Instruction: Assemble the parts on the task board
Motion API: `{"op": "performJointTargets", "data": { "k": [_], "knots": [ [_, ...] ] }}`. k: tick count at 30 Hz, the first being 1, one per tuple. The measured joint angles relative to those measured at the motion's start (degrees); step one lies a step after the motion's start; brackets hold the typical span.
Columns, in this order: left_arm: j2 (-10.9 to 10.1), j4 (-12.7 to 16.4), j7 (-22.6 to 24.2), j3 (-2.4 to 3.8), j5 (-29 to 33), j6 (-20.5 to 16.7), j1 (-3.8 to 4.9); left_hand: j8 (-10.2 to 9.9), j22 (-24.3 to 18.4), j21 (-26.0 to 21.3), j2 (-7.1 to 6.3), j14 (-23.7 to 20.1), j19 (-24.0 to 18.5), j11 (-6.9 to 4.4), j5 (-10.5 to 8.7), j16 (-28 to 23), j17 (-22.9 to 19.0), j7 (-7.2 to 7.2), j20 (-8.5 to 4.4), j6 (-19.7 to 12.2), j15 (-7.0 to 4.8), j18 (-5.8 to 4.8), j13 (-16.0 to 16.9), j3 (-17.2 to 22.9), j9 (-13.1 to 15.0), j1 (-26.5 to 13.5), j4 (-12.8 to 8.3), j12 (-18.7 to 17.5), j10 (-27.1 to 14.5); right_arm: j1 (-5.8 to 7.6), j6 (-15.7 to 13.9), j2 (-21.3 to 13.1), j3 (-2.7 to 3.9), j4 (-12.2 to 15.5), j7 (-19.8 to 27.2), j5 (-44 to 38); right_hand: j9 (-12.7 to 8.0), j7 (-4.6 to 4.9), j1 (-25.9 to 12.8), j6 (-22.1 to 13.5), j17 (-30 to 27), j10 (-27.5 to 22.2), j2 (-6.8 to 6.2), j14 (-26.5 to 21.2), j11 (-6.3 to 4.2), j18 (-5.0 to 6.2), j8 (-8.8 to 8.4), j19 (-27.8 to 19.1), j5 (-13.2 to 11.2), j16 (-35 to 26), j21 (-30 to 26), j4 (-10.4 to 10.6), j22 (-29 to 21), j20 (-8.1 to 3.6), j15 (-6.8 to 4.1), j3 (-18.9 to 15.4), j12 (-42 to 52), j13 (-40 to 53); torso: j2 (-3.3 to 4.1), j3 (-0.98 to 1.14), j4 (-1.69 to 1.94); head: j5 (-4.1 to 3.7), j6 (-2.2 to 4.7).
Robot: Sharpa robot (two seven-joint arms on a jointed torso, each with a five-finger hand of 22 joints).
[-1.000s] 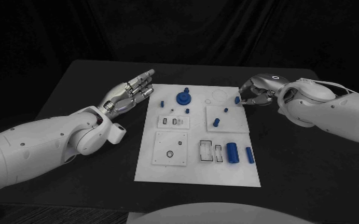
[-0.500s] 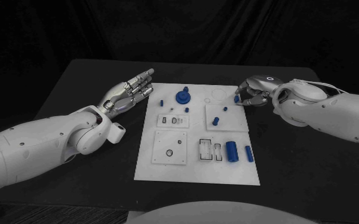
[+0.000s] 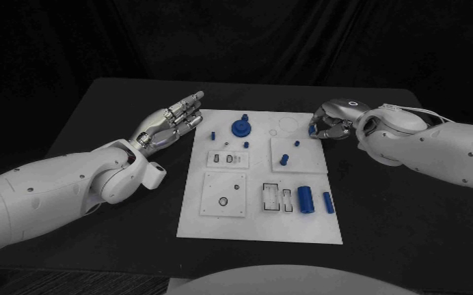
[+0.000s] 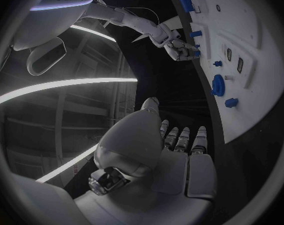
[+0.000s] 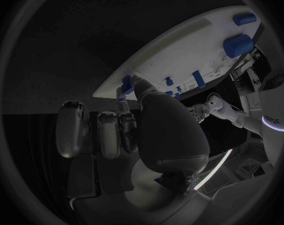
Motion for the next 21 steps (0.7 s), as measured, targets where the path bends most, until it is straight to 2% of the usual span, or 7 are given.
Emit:
{"op": "performJointTargets", "data": {
  "k": [3, 9, 11, 17, 21],
  "knots": [
    [0.03, -0.03, 0.00, 0.00, 0.00, 0.06, -0.02, 0.00, 0.00, 0.00, 0.00, 0.00, 0.00, 0.00, 0.00, 0.00, -0.02, 0.00, 0.00, 0.00, 0.00, 0.00, 0.00, 0.00, 0.00, 0.00, 0.00, 0.00, 0.00, -0.01, -0.02, 0.09, 0.00, -0.11, 0.09, 0.00, 0.70, -0.26, 0.06, 1.49, 0.00, 0.00, 0.07, 0.00, 0.00, 0.00, 1.00, 0.00, 0.45, 0.00, -0.26, -0.15, 0.00, 0.00, 0.00, 0.15, 0.00, 0.00, 0.00, 0.02, -0.01, 0.06, -0.02],
    [0.10, -0.06, 0.00, 0.00, 0.00, 0.20, -0.08, 0.00, 0.00, 0.00, 0.00, 0.00, 0.00, 0.00, 0.00, 0.00, -0.04, 0.00, 0.00, 0.00, 0.00, 0.00, 0.01, 0.00, 0.00, 0.00, 0.00, 0.00, 0.00, -0.02, -0.16, 0.33, 0.00, -0.22, 0.36, 0.00, 1.60, -0.64, 0.38, 3.31, 0.00, 0.03, 0.38, 0.00, -0.03, 0.00, 1.89, 0.00, 0.83, 0.00, -0.26, -0.31, -0.01, 0.00, 0.00, 0.30, 0.00, -0.01, 0.00, 0.01, -0.03, 0.12, -0.08],
    [0.11, -0.06, 0.00, 0.00, 0.00, 0.24, -0.09, 0.00, 0.00, 0.00, 0.00, -0.21, 0.00, 0.00, 0.00, 0.00, -0.04, 0.00, 0.00, 0.00, 0.21, 0.00, 0.01, 0.16, 0.00, 0.00, -0.16, 0.00, 0.00, -0.03, -0.34, 0.36, 0.00, -0.22, 0.56, 0.00, 1.96, -0.76, 0.53, 4.24, 0.02, 0.00, 0.51, 0.04, -0.43, 0.00, 2.19, 0.00, 1.72, 0.00, -0.27, -0.57, 0.00, 0.00, -0.38, 0.55, 0.00, -0.01, 0.00, 0.01, -0.05, 0.17, -0.13],
    [0.10, -0.06, 0.00, 0.00, 0.00, 0.32, -0.13, 0.00, 0.00, 0.00, 0.00, -0.21, 0.00, 0.00, -0.01, 0.00, -0.04, 0.00, 0.00, 0.00, 0.21, 0.00, 0.02, 0.16, 0.00, 0.00, -0.16, 0.00, 0.00, -0.04, -1.75, -0.11, 0.01, 0.46, 1.33, 0.10, 2.64, -0.63, 0.97, 4.72, 0.05, 0.20, 0.52, 0.00, -0.63, 0.00, 2.83, 0.21, 5.92, 0.00, -0.26, -1.27, -0.01, -0.21, -0.41, 1.08, 0.00, -0.01, -0.01, 0.00, -0.04, 0.51, -0.29],
    [0.02, -0.06, 0.00, 0.00, 0.00, 0.36, -0.15, 0.00, 0.00, 0.00, 0.00, -0.21, 0.00, 0.00, -0.02, 0.00, -0.03, 0.00, 0.00, 0.00, 0.21, 0.00, 0.03, 0.16, 0.00, 0.00, -0.16, 0.00, 0.00, -0.01, -3.43, -1.46, 0.07, 2.66, 1.68, 0.47, 2.64, -0.52, 0.97, 4.84, 0.05, 0.20, 0.52, 0.00, -0.63, 0.00, 2.83, 0.41, 7.36, 0.00, -0.09, -1.43, 0.04, -0.41, -0.41, 1.10, 0.00, -0.02, -0.02, 0.01, -0.04, 0.90, -0.32]
  ]
}}
